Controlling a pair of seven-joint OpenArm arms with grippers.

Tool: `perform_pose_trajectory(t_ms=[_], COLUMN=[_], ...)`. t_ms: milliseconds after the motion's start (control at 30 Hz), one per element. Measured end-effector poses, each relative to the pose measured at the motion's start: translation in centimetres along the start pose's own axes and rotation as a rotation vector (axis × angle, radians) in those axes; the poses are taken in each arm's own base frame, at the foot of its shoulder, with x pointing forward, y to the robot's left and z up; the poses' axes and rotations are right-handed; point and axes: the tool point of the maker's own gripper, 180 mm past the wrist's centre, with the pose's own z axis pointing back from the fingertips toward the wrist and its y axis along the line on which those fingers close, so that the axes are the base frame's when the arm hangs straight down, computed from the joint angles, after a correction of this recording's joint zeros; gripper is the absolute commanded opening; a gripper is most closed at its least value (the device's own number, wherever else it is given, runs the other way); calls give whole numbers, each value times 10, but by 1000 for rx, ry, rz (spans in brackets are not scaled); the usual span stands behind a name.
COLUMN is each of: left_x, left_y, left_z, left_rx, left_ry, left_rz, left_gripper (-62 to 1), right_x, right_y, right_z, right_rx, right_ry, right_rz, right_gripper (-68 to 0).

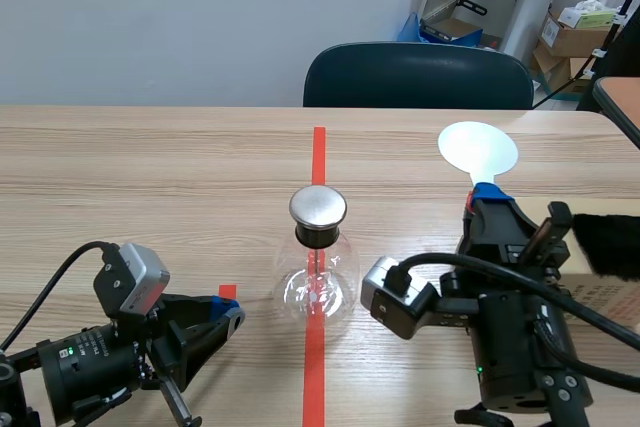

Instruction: Do the electroscope experiment

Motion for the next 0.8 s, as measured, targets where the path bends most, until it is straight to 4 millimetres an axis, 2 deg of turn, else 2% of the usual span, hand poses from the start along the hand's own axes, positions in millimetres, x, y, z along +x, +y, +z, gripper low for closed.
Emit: perform_pose_trajectory(t_ms=[800], left_x=[0], left_y=[0], left_z=[0], left_rx=[0], left_ry=[0], left_rz=[0], left_gripper=[-524], right_x=[-3], right_y=[0], right_z=[0], right_rx=[0], right_ry=[19], right_rz=[0], right_gripper=[-667])
